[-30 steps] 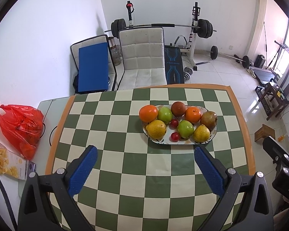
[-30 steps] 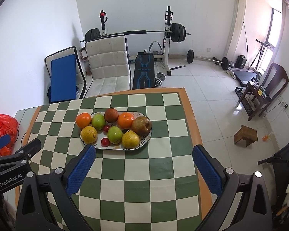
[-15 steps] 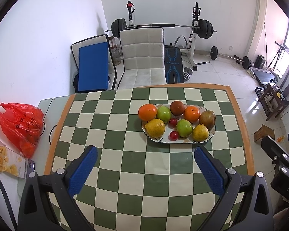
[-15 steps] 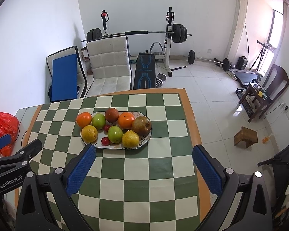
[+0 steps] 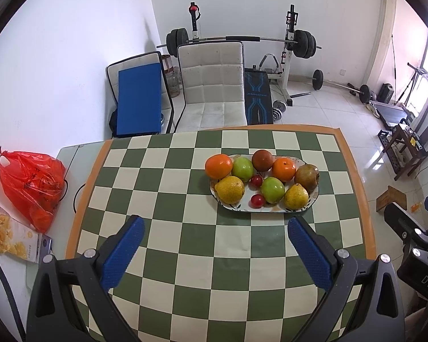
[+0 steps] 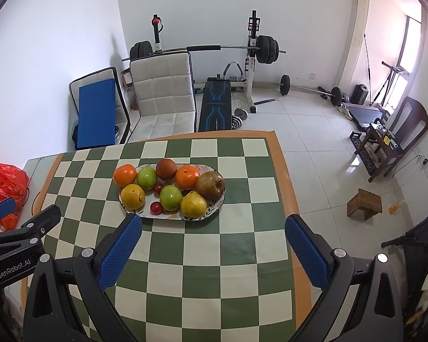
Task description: Organize fruits
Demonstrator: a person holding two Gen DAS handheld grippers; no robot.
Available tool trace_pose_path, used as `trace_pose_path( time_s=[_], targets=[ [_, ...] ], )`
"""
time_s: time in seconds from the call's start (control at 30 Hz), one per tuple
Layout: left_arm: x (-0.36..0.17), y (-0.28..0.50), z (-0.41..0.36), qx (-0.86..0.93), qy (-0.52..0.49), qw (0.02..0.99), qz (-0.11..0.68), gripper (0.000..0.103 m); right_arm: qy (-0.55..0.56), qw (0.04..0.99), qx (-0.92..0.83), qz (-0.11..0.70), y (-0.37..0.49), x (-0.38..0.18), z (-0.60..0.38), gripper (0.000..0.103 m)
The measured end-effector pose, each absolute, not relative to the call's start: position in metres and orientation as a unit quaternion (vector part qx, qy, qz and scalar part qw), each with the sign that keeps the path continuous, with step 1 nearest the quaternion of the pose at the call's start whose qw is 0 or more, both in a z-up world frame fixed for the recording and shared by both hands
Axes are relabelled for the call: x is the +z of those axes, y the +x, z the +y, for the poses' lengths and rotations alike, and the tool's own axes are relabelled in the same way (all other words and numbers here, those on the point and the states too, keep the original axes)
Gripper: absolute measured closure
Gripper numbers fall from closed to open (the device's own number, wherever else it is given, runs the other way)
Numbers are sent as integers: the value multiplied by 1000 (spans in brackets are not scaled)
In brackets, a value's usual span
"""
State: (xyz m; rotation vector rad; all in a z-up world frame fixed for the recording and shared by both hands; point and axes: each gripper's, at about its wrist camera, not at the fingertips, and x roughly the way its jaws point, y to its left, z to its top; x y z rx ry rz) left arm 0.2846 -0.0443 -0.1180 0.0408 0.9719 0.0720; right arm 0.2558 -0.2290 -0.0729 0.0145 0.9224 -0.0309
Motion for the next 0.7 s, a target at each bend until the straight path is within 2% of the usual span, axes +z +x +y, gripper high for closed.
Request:
trace_pose_path(
  time_s=[0.7],
  targets=[
    [-118, 286, -45, 37, 19, 883, 468, 0, 0, 894, -8, 448, 260, -75, -234, 1]
  ],
)
